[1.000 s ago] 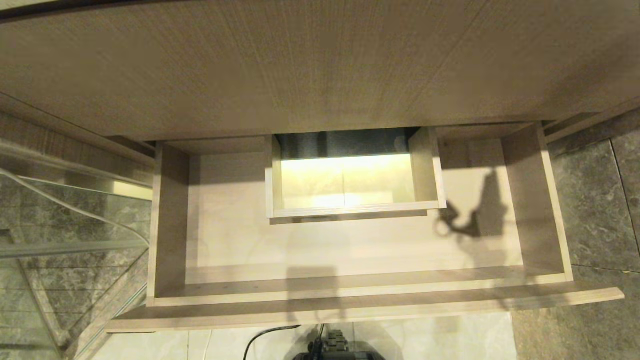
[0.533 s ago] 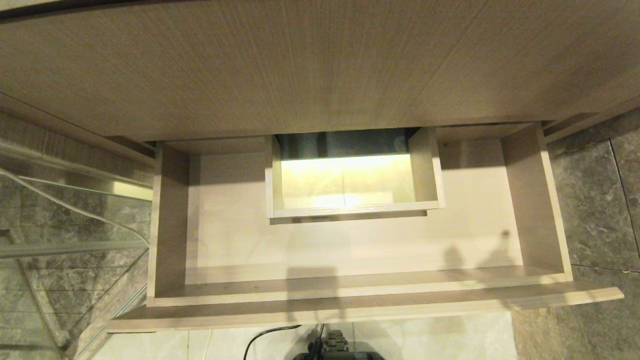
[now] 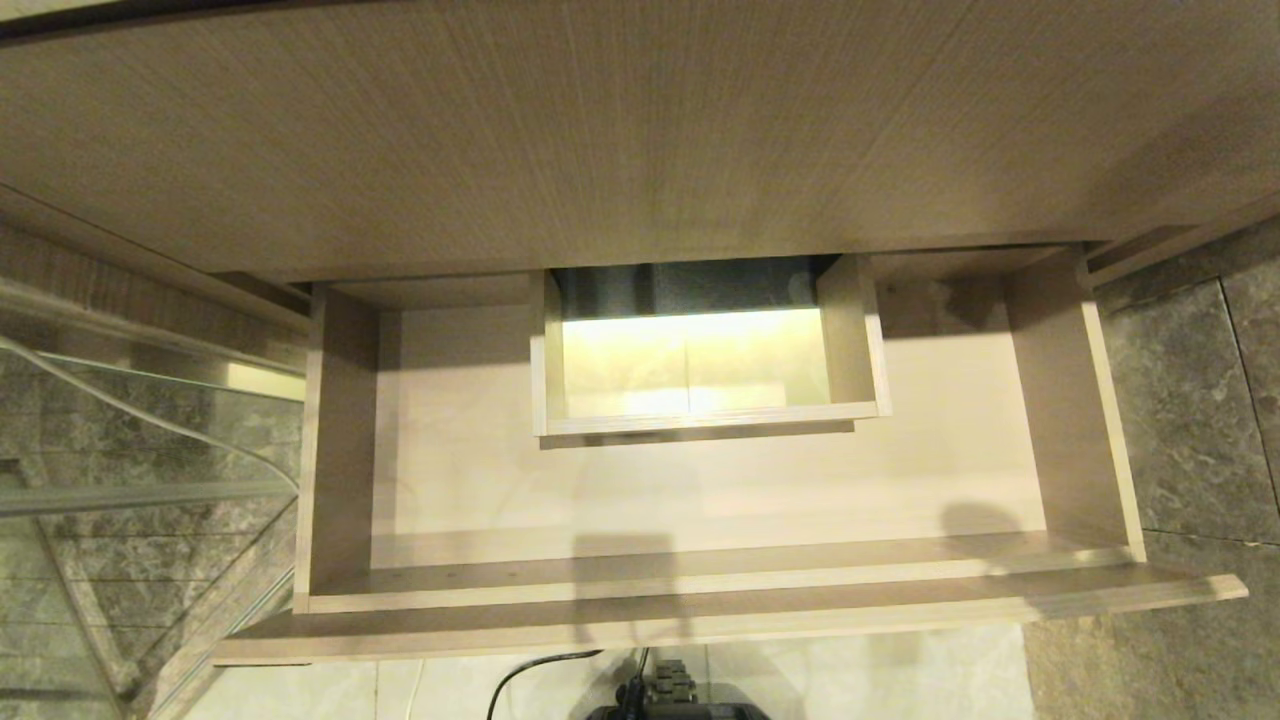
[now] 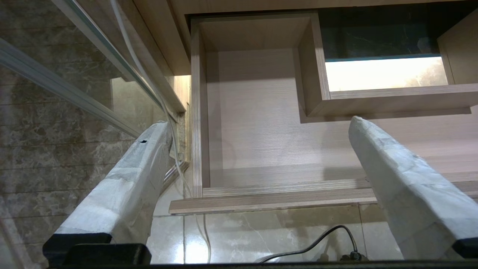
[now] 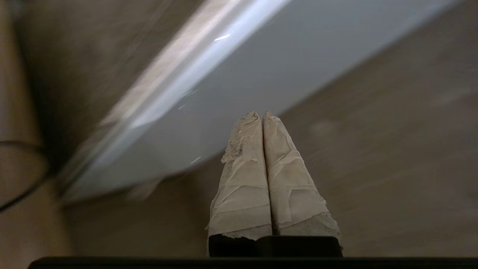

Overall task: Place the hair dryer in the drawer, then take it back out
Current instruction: Close the drawer

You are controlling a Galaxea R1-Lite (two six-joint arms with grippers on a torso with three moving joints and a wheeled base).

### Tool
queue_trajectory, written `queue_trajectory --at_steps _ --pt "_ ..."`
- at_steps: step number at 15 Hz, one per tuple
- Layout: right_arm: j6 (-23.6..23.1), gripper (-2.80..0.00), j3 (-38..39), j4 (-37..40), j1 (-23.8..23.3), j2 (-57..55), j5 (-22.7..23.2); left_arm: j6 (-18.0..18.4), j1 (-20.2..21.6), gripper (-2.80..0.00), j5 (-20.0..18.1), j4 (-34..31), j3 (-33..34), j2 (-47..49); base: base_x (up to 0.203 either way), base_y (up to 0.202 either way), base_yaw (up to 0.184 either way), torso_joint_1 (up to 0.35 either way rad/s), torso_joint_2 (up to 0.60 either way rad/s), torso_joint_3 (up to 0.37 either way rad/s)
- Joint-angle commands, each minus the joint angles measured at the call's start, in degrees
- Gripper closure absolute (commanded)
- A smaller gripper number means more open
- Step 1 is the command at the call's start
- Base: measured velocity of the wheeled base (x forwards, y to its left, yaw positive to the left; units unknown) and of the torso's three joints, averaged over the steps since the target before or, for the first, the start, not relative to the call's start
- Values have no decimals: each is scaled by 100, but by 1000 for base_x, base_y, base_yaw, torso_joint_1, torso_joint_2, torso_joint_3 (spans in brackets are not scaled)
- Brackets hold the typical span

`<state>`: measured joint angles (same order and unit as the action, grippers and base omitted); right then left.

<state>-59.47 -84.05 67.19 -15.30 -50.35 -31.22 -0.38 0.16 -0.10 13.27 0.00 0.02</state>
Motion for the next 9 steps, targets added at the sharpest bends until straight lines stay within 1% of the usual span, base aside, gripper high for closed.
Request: queue_trajectory --at_steps 1,4,6,9 --pt "705 0 125 408 2 -1143 -33 -2 2 -280 1 8 229 -2 0 0 0 0 0 0" --pt "1439 0 226 632 19 -2110 61 -6 2 -280 1 17 229 -2 0 0 0 0 0 0" --pt "1705 0 420 701 39 -2581 340 0 2 -280 1 8 229 -2 0 0 0 0 0 0" --pt "1947 0 706 738 45 -3174 682 -6 2 -280 1 8 229 -2 0 0 0 0 0 0"
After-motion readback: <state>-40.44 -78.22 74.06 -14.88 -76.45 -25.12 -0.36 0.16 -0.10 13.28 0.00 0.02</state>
